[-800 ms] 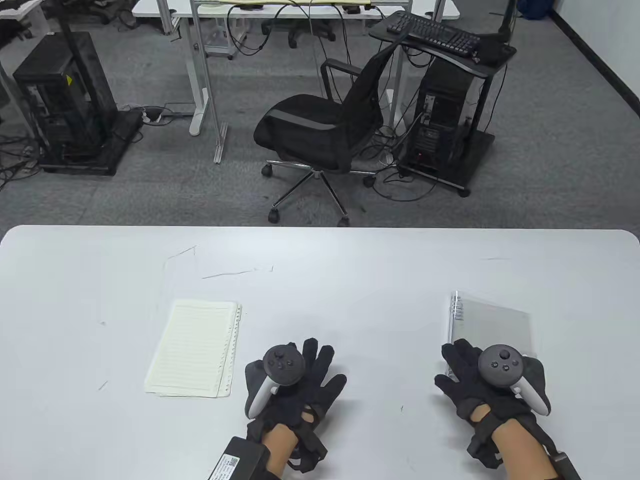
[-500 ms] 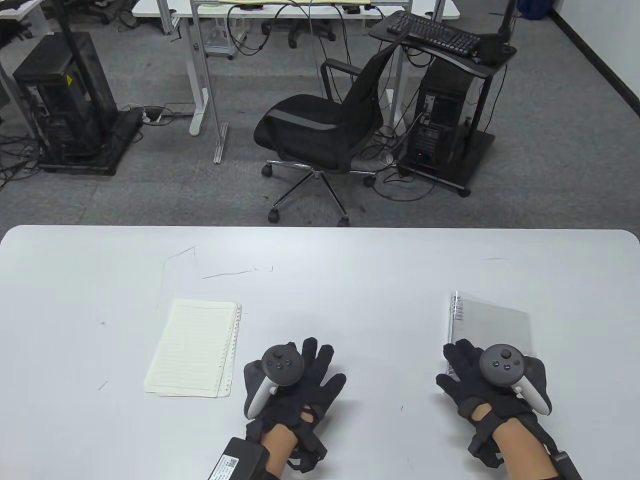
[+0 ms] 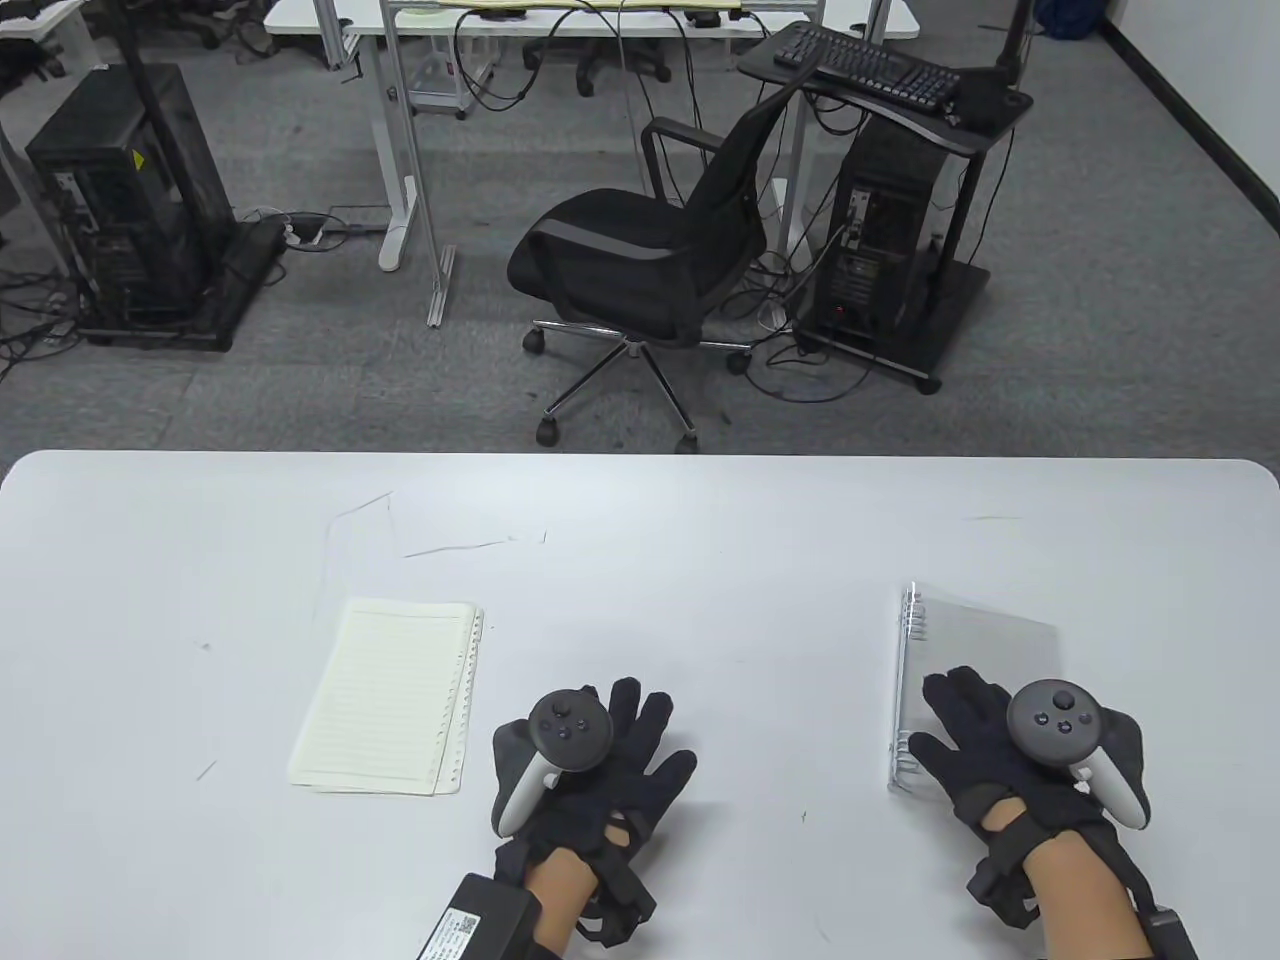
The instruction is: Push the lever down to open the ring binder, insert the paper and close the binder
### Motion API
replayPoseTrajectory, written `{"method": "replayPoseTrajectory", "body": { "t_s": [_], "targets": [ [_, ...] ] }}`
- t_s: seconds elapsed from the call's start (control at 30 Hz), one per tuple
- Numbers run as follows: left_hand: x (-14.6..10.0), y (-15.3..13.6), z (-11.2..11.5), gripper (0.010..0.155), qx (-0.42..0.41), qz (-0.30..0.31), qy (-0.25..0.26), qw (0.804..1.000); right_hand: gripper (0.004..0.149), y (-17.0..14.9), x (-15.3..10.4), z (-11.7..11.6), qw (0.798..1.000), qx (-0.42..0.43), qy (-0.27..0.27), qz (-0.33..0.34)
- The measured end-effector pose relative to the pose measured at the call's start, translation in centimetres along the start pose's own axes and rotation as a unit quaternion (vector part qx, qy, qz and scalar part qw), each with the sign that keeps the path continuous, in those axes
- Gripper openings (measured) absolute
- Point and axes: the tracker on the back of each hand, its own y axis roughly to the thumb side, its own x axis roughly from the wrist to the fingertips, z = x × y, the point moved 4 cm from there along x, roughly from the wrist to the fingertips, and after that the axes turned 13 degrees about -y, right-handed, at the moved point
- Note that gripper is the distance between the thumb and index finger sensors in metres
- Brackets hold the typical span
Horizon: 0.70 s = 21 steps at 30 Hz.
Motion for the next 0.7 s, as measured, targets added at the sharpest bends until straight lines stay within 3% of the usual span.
{"method": "replayPoseTrajectory", "body": {
  "t_s": [0.2,0.43,0.7],
  "targets": [
    [0.0,0.0,0.0,0.074,0.001,0.001,0.000,1.000,0.074,-0.5,0.0,0.2,1.000,-0.016,-0.007,-0.014],
    [0.1,0.0,0.2,0.073,0.005,-0.002,-0.005,1.000,0.071,-3.4,0.8,0.7,0.995,-0.043,-0.044,-0.072],
    [0.3,0.0,0.5,0.073,0.015,-0.006,-0.013,1.000,0.069,-5.6,1.0,0.5,0.991,-0.054,-0.042,-0.118]
  ]
}}
